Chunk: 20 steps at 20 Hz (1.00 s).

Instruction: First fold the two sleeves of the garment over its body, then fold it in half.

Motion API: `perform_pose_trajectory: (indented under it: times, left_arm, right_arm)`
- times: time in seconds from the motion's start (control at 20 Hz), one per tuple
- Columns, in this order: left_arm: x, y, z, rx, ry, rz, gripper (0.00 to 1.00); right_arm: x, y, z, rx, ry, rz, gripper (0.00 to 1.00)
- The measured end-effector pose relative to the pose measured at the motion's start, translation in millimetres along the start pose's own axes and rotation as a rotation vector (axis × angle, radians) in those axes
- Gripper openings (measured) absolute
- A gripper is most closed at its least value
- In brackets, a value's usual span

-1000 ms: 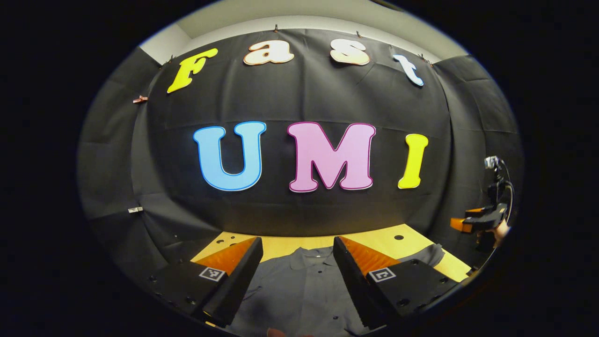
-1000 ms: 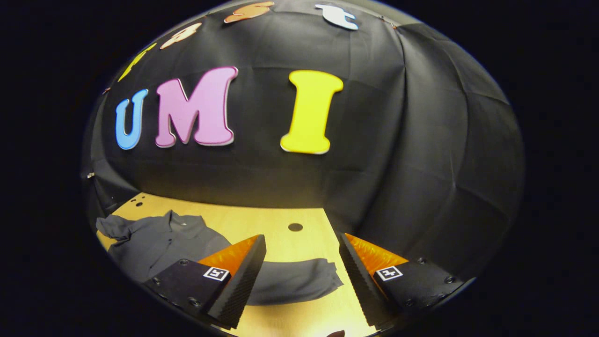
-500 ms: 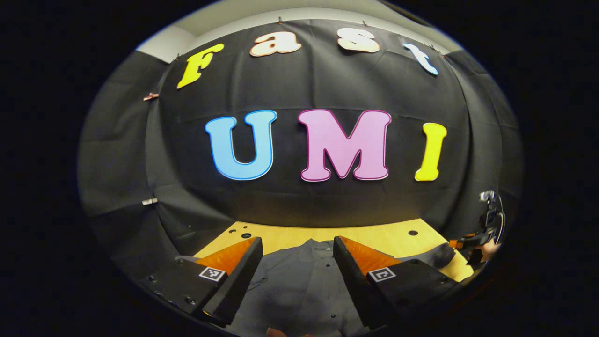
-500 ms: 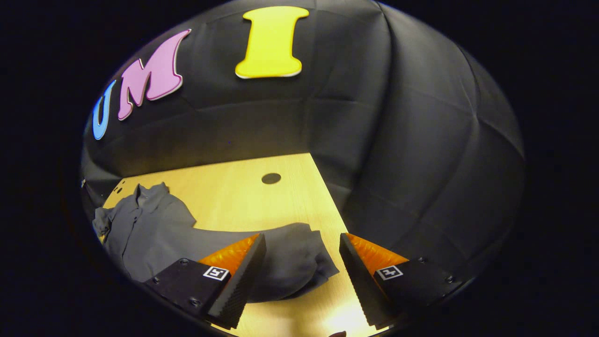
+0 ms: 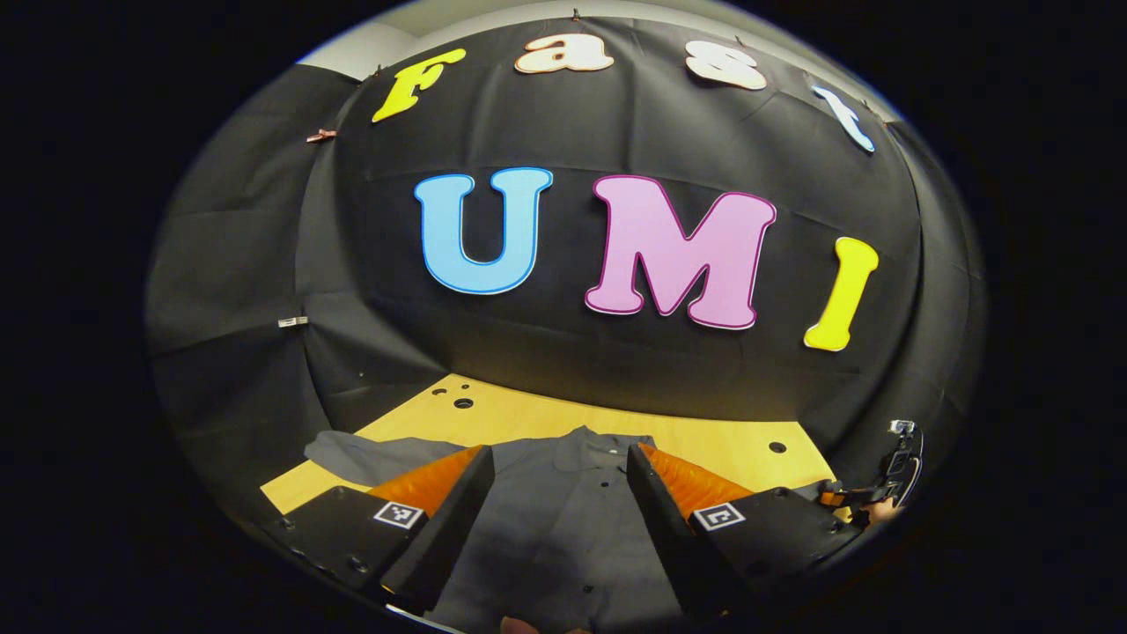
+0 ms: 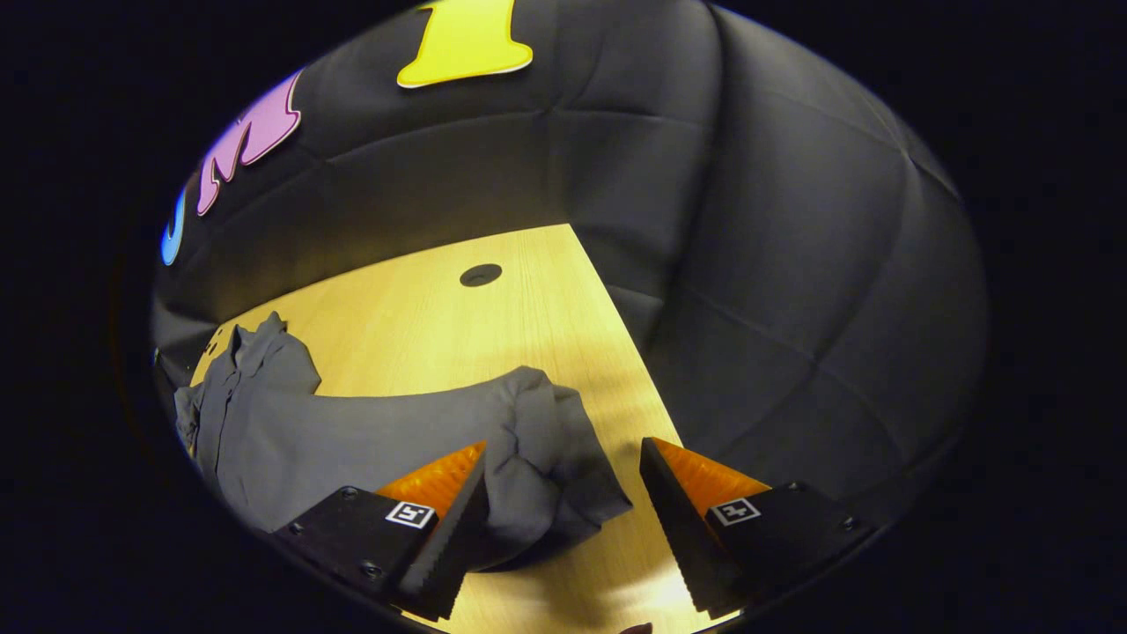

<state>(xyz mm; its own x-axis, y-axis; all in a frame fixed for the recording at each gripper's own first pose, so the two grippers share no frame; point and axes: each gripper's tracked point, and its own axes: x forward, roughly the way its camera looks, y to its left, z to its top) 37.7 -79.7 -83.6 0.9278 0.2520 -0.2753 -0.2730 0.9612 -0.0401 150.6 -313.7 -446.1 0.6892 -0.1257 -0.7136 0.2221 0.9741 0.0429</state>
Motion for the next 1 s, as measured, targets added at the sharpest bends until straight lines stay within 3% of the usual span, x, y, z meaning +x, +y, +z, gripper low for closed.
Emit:
perform_pose_trajectory:
  times: [0.1,0.15,0.2,0.3,0.35,0.45,0.5,0.8,1.0]
  left_arm:
    - [1,6,-2,0.007,0.002,0.011,0.96]
    - [0,8,-2,0.008,0.002,0.014,0.91]
    - [-1,10,-1,0.009,0.001,0.017,0.95]
    - [-3,16,-2,0.018,-0.003,0.019,0.95]
    - [-5,19,-3,0.024,-0.007,0.019,0.95]
    - [-8,27,-4,0.023,-0.010,0.018,0.95]
    - [-10,33,-4,0.020,-0.013,0.020,0.95]
    - [-17,85,-1,0.034,-0.039,0.006,0.96]
    - [-13,119,-2,0.042,-0.049,-0.066,0.95]
  right_arm:
    - [4,1,-9,-0.005,0.024,-0.003,0.98]
    - [8,2,-7,-0.029,0.012,-0.017,0.96]
    - [6,3,-12,-0.060,0.022,-0.027,0.90]
    - [2,10,-11,-0.076,0.025,-0.025,0.65]
    - [4,19,-11,-0.073,0.033,0.012,0.52]
    - [3,24,-12,-0.044,0.061,-0.002,0.18]
    - [3,25,-10,-0.023,0.062,-0.008,0.11]
    - [-61,45,47,0.049,-0.114,-0.038,0.08]
    - [-127,71,75,0.029,-0.216,-0.075,0.08]
